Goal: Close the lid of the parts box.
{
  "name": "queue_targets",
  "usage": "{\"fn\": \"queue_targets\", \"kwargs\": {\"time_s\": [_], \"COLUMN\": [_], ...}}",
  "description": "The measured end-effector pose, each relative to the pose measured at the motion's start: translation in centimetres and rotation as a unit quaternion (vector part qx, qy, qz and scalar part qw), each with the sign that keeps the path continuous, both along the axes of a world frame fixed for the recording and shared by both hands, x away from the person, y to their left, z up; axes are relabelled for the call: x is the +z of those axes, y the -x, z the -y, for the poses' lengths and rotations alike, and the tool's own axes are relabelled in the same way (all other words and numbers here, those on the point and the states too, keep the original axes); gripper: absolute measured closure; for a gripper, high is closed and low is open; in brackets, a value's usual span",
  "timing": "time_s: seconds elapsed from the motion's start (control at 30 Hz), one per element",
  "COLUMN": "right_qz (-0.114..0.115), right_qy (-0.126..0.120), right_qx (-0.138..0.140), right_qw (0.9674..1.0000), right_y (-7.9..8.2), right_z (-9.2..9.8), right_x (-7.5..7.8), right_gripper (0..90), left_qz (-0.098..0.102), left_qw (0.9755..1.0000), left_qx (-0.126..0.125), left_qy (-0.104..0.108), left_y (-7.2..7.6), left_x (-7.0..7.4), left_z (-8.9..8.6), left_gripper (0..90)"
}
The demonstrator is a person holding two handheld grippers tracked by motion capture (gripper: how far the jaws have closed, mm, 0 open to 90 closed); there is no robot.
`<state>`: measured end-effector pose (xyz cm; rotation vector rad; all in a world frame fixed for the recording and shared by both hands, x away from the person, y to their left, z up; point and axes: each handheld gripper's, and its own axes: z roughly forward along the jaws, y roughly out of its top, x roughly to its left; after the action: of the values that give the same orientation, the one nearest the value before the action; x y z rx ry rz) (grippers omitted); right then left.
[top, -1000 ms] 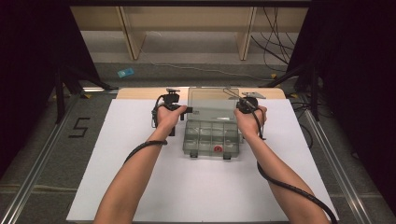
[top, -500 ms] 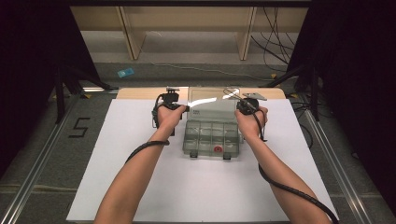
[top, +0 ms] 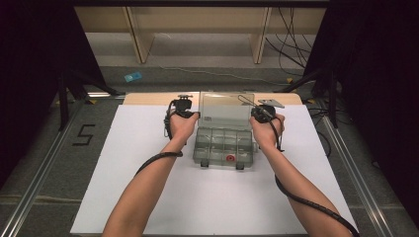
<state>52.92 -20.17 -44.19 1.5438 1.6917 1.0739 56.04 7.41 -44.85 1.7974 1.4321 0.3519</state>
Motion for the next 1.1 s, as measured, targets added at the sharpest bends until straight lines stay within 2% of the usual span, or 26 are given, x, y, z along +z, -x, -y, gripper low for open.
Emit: {"fn": "queue_targets", "kwargs": {"time_s": [0.03, 0.07, 0.13, 0.2, 0.23, 0.27, 0.3, 0.33, 0.37, 0.43, 0.47, 0.53, 0.57, 0.63, 0.7, 0.73, 0.87, 1.0, 1.03, 1.1], "right_qz": [-0.012, 0.000, -0.001, -0.001, 0.001, -0.005, -0.003, -0.001, -0.003, -0.004, -0.003, -0.004, -0.001, 0.007, -0.006, -0.005, -0.011, -0.015, -0.019, -0.021], "right_qy": [0.004, -0.003, -0.004, -0.004, -0.004, -0.007, -0.008, -0.011, -0.010, -0.010, -0.015, -0.012, -0.019, -0.019, -0.020, -0.019, -0.036, -0.028, -0.029, -0.029], "right_qx": [0.007, 0.005, 0.006, 0.007, 0.010, 0.012, 0.011, 0.011, 0.013, 0.017, 0.015, 0.019, 0.019, 0.020, 0.018, 0.017, 0.013, 0.007, 0.004, 0.002], "right_qw": [0.9999, 1.0000, 1.0000, 1.0000, 0.9999, 0.9999, 0.9999, 0.9999, 0.9999, 0.9998, 0.9998, 0.9997, 0.9996, 0.9996, 0.9996, 0.9997, 0.9992, 0.9995, 0.9994, 0.9994], "right_y": [0.2, 0.1, 0.1, 0.2, 0.2, 0.3, 0.2, 0.2, 0.2, 0.0, -0.1, -0.4, -0.6, -1.4, -1.8, -2.1, -2.7, -3.0, -3.1, -3.1], "right_z": [0.2, 0.2, 0.3, 0.3, 0.3, 0.3, 0.4, 0.4, 0.5, 0.6, 0.5, 0.7, 0.8, 1.0, 1.1, 1.1, 1.3, 1.1, 1.0, 0.9], "right_x": [0.2, 0.0, 0.0, 0.1, 0.1, 0.2, 0.2, 0.2, 0.2, 0.3, 0.3, 0.6, 0.9, 1.7, 2.3, 2.5, 2.8, 2.9, 2.9, 2.9], "right_gripper": [89.2, 89.2, 89.1, 89.0, 88.9, 88.7, 88.5, 88.1, 87.8, 87.3, 86.9, 86.4, 85.9, 84.6, 84.3, 84.4, 85.8, 87.3, 87.6, 87.9], "left_qz": [0.003, 0.008, 0.007, 0.013, 0.010, 0.011, 0.011, 0.019, 0.020, 0.015, 0.023, 0.024, 0.019, 0.020, 0.020, 0.021, 0.022, 0.024, 0.032, 0.032], "left_qw": [1.0000, 0.9999, 0.9999, 0.9998, 0.9998, 0.9998, 0.9998, 0.9997, 0.9996, 0.9997, 0.9996, 0.9996, 0.9996, 0.9996, 0.9996, 0.9995, 0.9995, 0.9995, 0.9994, 0.9994], "left_qx": [0.001, 0.006, 0.001, 0.009, 0.003, 0.004, 0.004, 0.017, 0.018, 0.002, 0.016, 0.011, -0.002, -0.005, -0.003, -0.002, -0.003, -0.005, 0.012, 0.011], "left_qy": [-0.001, -0.002, -0.014, -0.010, -0.018, -0.016, -0.017, -0.002, -0.002, -0.019, -0.003, -0.007, -0.022, -0.019, -0.021, -0.021, -0.021, -0.023, -0.004, -0.005], "left_y": [0.1, 0.2, 0.3, 0.4, 0.5, 0.5, 0.6, 0.6, 0.6, 0.7, 0.7, 0.8, 0.9, 0.9, 1.0, 1.0, 1.0, 1.0, 1.0, 1.0], "left_x": [0.0, -0.1, 0.0, 0.0, 0.0, 0.0, 0.0, -0.1, -0.1, 0.1, -0.1, -0.1, 0.0, 0.0, 0.0, 0.0, 0.0, -0.1, -0.2, -0.2], "left_z": [0.1, 0.2, 0.2, 0.3, 0.2, 0.2, 0.2, 0.5, 0.5, 0.3, 0.6, 0.5, 0.3, 0.3, 0.4, 0.4, 0.4, 0.4, 0.7, 0.7], "left_gripper": [89.1, 89.2, 89.4, 89.5, 89.6, 89.7, 89.6, 89.6, 89.6, 89.6, 89.6, 89.6, 89.6, 89.6, 89.6, 89.6, 89.7, 89.6, 89.6, 89.6]}}
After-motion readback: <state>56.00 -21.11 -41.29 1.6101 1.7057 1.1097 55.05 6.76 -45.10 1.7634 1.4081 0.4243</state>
